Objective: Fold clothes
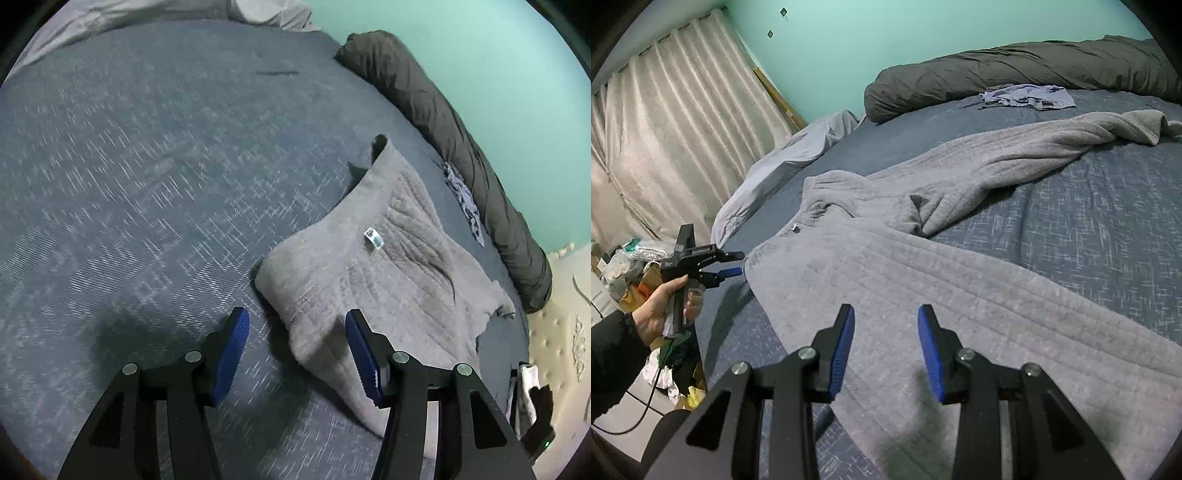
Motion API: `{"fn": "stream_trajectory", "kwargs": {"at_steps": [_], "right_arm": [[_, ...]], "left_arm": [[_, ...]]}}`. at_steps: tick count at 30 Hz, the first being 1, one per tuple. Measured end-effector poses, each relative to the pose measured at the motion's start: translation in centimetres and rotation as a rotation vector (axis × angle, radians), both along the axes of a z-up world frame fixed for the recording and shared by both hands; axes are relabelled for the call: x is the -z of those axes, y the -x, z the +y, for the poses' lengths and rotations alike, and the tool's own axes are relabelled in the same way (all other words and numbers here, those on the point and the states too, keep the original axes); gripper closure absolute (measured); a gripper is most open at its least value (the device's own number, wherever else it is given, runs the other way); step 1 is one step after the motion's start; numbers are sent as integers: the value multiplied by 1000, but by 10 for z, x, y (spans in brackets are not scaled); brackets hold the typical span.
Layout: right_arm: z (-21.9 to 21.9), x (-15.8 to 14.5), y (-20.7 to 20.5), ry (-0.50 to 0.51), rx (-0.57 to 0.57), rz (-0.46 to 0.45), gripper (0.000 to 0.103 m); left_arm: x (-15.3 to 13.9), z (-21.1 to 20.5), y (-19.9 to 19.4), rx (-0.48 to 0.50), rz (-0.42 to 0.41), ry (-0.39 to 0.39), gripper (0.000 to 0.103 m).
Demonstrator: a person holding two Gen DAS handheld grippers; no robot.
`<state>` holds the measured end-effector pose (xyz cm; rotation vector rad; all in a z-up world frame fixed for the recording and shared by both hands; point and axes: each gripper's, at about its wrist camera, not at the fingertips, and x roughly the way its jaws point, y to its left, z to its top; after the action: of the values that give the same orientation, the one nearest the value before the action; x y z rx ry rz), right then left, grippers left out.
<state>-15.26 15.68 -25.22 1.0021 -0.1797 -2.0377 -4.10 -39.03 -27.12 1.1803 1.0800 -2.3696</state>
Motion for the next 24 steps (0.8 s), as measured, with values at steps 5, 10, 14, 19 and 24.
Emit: {"fn": "stream_trajectory", "kwargs": {"at_steps": [5, 10, 14, 19, 24], "right_arm": [[0, 1, -3, -29, -11, 29, 67], [8, 4, -1, -20, 7, 25, 67], [15, 5, 3, -1, 30, 5, 67], [20, 2, 5, 1, 48, 10, 67], [28, 4, 7, -8, 83, -6, 67]], "left_arm": [[11, -2, 10, -22, 17, -29, 90], [-13, 1, 7, -30, 24, 91, 96], [-26, -16, -10, -89, 37, 117, 97], [-4, -17, -11, -87, -33, 124, 97], [10, -14, -9, -110, -103, 89, 90]]}}
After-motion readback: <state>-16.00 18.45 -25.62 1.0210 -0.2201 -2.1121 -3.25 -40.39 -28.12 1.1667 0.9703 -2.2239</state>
